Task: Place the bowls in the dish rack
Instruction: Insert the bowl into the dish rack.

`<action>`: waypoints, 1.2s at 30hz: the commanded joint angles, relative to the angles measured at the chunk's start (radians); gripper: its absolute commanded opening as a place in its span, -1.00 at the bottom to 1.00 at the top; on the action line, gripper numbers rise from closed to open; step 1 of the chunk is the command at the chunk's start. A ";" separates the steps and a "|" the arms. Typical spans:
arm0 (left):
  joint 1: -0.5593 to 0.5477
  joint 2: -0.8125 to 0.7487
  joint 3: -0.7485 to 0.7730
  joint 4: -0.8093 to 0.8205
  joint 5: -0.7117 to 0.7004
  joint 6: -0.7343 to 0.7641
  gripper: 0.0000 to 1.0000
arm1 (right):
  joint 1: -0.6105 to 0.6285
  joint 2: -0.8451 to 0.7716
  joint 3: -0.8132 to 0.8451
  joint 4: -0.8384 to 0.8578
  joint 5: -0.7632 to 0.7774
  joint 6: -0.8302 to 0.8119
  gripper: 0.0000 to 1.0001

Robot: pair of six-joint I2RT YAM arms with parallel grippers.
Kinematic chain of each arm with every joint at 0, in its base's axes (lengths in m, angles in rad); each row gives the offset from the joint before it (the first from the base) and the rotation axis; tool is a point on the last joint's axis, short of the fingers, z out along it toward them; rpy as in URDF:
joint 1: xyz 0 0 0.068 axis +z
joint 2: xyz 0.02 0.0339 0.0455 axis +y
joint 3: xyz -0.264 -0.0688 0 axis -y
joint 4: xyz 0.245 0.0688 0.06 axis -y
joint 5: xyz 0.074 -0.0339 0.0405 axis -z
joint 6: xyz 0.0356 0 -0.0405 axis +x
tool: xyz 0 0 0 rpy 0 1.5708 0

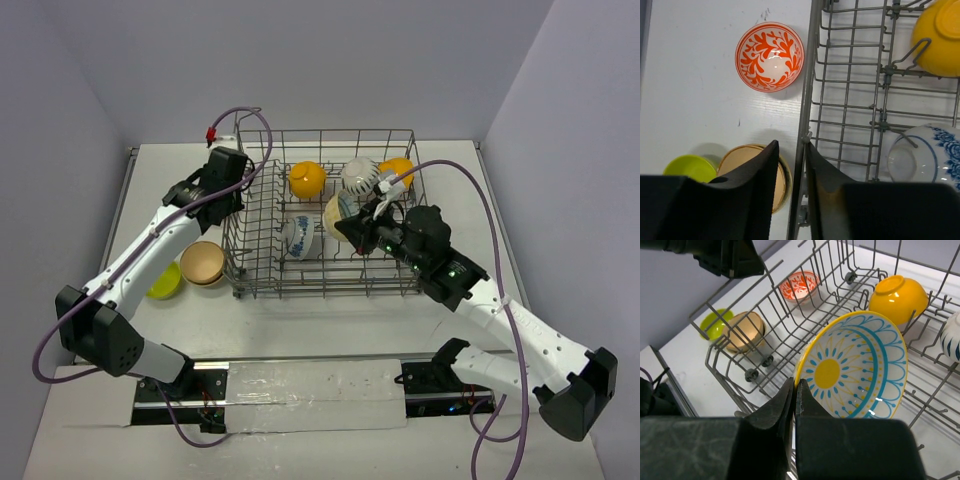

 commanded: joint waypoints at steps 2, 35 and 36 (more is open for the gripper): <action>0.027 -0.052 -0.027 0.075 0.077 0.035 -0.48 | -0.036 -0.047 -0.016 0.151 -0.055 0.055 -1.00; 0.041 -0.115 -0.196 0.198 0.153 0.068 -1.00 | -0.308 0.179 -0.393 1.068 -0.245 0.691 -1.00; 0.042 -0.117 -0.199 0.200 0.153 0.069 -1.00 | -0.308 0.191 -0.396 1.097 -0.235 0.710 -1.00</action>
